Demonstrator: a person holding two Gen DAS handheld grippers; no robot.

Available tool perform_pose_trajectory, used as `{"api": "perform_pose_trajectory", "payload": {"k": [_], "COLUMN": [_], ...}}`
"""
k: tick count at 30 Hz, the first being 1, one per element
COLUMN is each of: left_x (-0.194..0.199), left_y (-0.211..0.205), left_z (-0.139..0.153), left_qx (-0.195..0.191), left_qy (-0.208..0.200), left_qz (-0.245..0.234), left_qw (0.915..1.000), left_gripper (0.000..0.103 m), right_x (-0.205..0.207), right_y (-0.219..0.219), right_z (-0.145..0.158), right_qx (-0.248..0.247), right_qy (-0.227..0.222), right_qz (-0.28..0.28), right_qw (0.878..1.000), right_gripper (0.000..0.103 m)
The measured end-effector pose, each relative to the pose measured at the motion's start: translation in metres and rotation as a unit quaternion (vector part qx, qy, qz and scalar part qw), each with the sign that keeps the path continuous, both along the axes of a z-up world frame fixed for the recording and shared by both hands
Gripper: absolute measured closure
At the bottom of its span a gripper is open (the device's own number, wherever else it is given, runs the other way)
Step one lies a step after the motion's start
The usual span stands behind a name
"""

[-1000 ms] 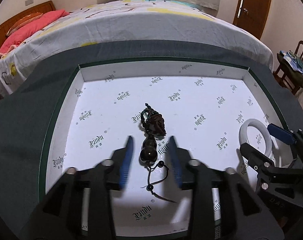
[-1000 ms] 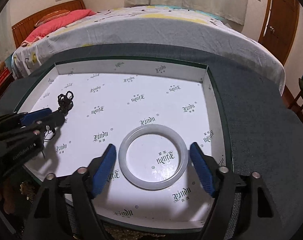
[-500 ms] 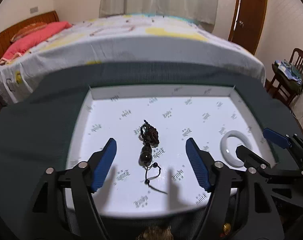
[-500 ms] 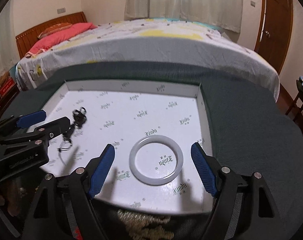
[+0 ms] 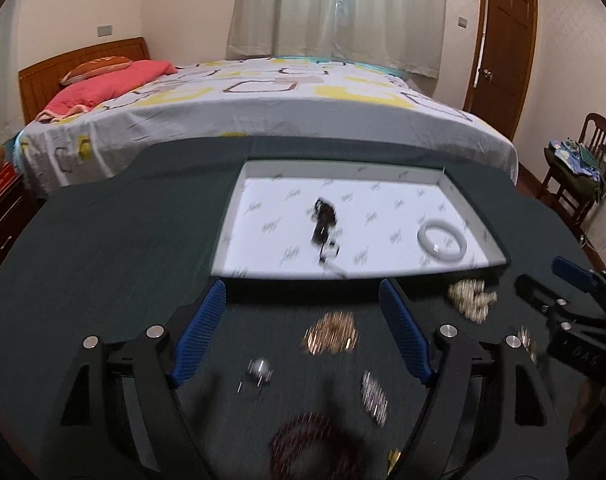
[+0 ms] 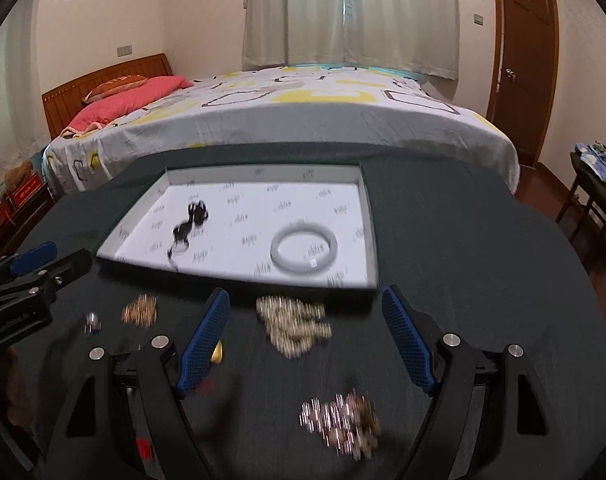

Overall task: Organize jewelry
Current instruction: 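Withdraw both grippers from the box back over the table, then lower the left gripper onto the dark red bead strand and close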

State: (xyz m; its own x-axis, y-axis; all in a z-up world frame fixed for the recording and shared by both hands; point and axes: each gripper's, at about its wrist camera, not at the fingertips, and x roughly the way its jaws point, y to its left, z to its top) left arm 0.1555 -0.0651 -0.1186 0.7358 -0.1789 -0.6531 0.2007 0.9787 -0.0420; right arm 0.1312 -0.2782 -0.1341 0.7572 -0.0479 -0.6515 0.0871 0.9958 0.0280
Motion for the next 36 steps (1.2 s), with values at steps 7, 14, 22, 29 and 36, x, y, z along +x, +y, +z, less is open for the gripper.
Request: {"api": "perform_pose_trajectory", "payload": {"k": [7, 14, 22, 29, 36], "left_x": [-0.045, -0.069, -0.075, -0.073, -0.068], "left_y": [0.009, 0.015, 0.017, 0.011, 0.01], "left_z": [-0.013, -0.024, -0.048, -0.062, -0.073], "left_qx": [0.039, 0.047, 0.034, 0.031, 0.028], "left_qy": [-0.014, -0.018, 0.018, 0.039, 0.061], "left_qz": [0.006, 0.008, 0.011, 0.002, 0.001], "left_qw": [0.9991, 0.9987, 0.9992, 0.9988, 0.9978], "left_gripper": [0.025, 0.024, 0.024, 0.019, 0.018], "right_x": [-0.042, -0.066, -0.086, -0.088, -0.089], "right_y": [-0.001, 0.007, 0.006, 0.005, 0.007], "right_z": [-0.014, -0.026, -0.031, -0.034, -0.036], "right_qx": [0.001, -0.002, 0.001, 0.005, 0.005], "right_qy": [0.005, 0.005, 0.001, 0.002, 0.005], "right_qz": [-0.008, -0.002, -0.007, -0.011, -0.007], "right_qw": [1.0, 1.0, 1.0, 1.0, 1.0], "right_gripper": [0.027, 0.027, 0.027, 0.027, 0.027]}}
